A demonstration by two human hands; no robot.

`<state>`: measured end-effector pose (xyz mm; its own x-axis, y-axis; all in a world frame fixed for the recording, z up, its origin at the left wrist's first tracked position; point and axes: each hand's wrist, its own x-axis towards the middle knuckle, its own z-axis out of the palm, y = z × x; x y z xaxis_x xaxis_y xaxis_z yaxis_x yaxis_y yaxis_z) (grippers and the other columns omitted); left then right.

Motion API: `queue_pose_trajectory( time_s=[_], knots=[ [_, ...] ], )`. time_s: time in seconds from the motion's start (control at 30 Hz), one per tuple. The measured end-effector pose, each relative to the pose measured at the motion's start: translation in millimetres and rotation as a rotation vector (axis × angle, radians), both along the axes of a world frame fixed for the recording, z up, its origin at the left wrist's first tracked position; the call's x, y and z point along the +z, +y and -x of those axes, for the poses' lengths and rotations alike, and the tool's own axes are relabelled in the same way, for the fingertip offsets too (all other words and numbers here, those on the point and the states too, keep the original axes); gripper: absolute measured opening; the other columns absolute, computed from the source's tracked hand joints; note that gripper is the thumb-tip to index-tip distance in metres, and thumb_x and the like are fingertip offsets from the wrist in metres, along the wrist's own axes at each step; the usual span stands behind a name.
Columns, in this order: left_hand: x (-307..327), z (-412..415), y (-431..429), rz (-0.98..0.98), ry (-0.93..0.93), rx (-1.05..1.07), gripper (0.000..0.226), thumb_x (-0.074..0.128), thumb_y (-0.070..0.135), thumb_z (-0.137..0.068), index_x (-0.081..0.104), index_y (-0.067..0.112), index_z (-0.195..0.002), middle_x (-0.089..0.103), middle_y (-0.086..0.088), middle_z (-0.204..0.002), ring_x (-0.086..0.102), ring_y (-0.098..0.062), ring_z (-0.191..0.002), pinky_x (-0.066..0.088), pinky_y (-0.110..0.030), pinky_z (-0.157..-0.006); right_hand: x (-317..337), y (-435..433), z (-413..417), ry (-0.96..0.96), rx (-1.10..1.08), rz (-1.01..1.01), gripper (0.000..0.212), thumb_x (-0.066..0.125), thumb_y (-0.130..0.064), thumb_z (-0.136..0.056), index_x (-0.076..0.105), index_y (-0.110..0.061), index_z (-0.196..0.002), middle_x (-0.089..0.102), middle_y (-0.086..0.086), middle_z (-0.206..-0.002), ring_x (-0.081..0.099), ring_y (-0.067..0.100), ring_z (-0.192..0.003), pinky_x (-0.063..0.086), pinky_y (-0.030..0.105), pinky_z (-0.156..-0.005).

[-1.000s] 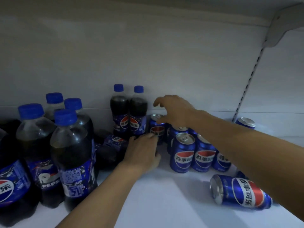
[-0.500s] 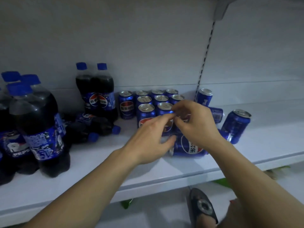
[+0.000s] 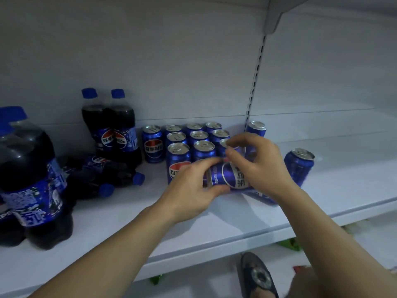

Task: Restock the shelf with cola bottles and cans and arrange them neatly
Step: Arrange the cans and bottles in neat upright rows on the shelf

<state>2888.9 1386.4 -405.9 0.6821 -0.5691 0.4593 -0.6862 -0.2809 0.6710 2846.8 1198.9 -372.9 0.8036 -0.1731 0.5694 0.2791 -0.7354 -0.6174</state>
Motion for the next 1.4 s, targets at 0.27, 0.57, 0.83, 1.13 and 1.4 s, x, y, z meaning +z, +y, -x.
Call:
queue_pose_trajectory(
  time_s=[0.27,0.57,0.83,1.13,1.4],
  knots=[
    [19.9,-6.4,43.6,0.536,0.088,0.228,0.056,0.082,0.022,-0.080,0.058,0.034,-0.129,0.070,0.014,-0.117,0.069,-0.004,-0.106,0.056,-0.028,-0.091,66.1,52.7,-23.0,0.220,0.280,-0.060,0.038,0.051,-0.050,-0.099,0.049,-0.042,-0.136,0.053,-0.006,-0.123,0.064,0.008,-0.101,0.056,0.023,-0.081],
    [7.2,-63.2,90.0,0.414,0.107,0.522,0.069,0.083,0.012,-0.079,0.051,0.029,-0.138,0.061,0.017,-0.129,0.055,0.004,-0.114,0.045,-0.024,-0.100,122.5,131.2,-138.1,0.318,0.347,0.519,0.048,0.079,-0.043,-0.082,0.060,-0.026,-0.123,0.059,-0.004,-0.119,0.061,0.017,-0.105,0.054,0.032,-0.086],
    [-19.7,-92.3,114.7,-0.297,0.060,0.616,0.047,0.060,0.022,-0.092,0.053,0.028,-0.138,0.059,0.002,-0.134,0.051,-0.023,-0.130,0.036,-0.046,-0.112,68.8,147.3,-175.9,0.381,0.279,0.736,0.058,0.088,-0.037,-0.072,0.065,-0.024,-0.123,0.061,-0.001,-0.121,0.054,0.016,-0.104,0.038,0.026,-0.084],
    [-19.1,-97.8,111.9,-0.487,0.119,0.582,0.004,0.053,0.026,-0.088,0.056,0.025,-0.090,0.062,0.002,-0.105,0.054,-0.021,-0.117,0.018,-0.059,-0.115,40.5,144.9,-178.7,0.388,0.276,0.815,0.067,0.092,-0.031,-0.068,0.064,-0.028,-0.129,0.059,-0.005,-0.118,0.055,0.018,-0.106,0.047,0.030,-0.086],
    [-18.2,-93.7,109.6,-0.519,0.049,0.585,0.028,0.053,0.025,-0.089,0.040,0.025,-0.065,0.065,0.001,-0.096,0.054,-0.021,-0.117,0.008,-0.061,-0.120,33.9,145.7,-178.3,0.403,0.284,0.836,0.072,0.093,-0.030,-0.066,0.063,-0.028,-0.131,0.058,0.001,-0.127,0.055,0.023,-0.116,0.050,0.037,-0.097]
  ],
)
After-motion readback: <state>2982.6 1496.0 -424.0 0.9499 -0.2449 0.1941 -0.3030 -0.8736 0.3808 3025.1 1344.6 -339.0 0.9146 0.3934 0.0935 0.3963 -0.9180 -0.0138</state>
